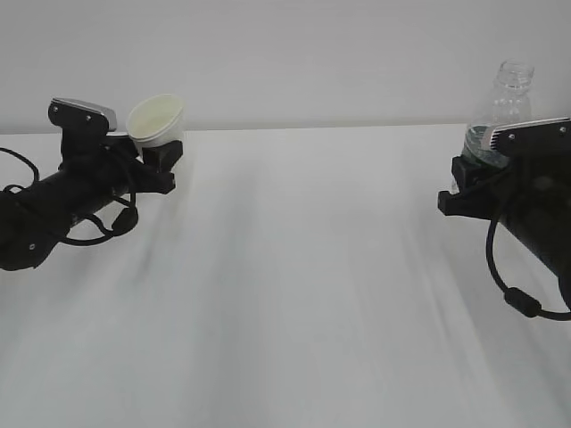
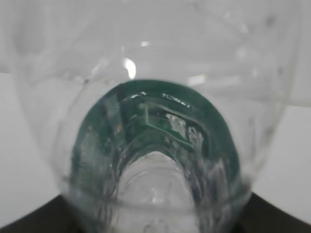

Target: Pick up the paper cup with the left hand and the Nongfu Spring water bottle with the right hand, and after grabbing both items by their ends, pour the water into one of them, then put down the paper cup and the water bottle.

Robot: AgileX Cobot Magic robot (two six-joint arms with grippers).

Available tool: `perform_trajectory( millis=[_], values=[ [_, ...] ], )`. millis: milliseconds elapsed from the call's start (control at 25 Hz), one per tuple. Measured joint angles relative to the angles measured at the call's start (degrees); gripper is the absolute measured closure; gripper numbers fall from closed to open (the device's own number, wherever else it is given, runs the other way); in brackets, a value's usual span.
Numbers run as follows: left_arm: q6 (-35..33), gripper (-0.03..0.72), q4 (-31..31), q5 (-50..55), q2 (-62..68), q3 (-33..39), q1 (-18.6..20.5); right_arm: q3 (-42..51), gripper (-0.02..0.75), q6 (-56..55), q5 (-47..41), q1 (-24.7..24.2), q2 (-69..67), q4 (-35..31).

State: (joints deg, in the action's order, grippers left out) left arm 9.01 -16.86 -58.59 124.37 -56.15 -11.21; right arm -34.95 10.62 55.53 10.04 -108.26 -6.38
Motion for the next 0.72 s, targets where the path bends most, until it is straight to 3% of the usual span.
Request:
perform_trajectory(
  millis=[280, 720],
  values=[
    [-2.55, 0.288, 5.56, 1.85, 0.0, 0.0, 0.38, 0.0, 0.379, 0.0, 0.0, 0.0, 0.0, 0.0],
    [-2.87, 0.294, 6.43, 2.45, 0.0, 0.0, 3.99, 0.0, 0.379, 0.0, -0.1, 0.0, 0.0, -0.1]
  ],
)
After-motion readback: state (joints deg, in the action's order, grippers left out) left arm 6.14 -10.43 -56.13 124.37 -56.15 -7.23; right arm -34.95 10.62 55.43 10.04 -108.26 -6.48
